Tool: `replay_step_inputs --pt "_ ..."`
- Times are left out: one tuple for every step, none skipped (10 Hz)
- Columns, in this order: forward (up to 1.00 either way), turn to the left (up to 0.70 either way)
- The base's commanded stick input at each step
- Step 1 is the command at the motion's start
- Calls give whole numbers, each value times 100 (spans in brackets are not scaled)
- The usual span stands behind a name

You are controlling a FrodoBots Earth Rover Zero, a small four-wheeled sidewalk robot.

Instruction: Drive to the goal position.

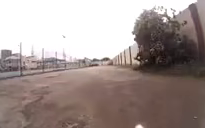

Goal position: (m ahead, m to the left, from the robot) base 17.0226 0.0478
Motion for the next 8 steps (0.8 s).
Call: replay_step_inputs --pt "70 0" --pt "70 0" --pt "70 0" --pt "70 0" --pt "70 -19" --pt "70 -35" --pt "70 -35" --pt "70 0"
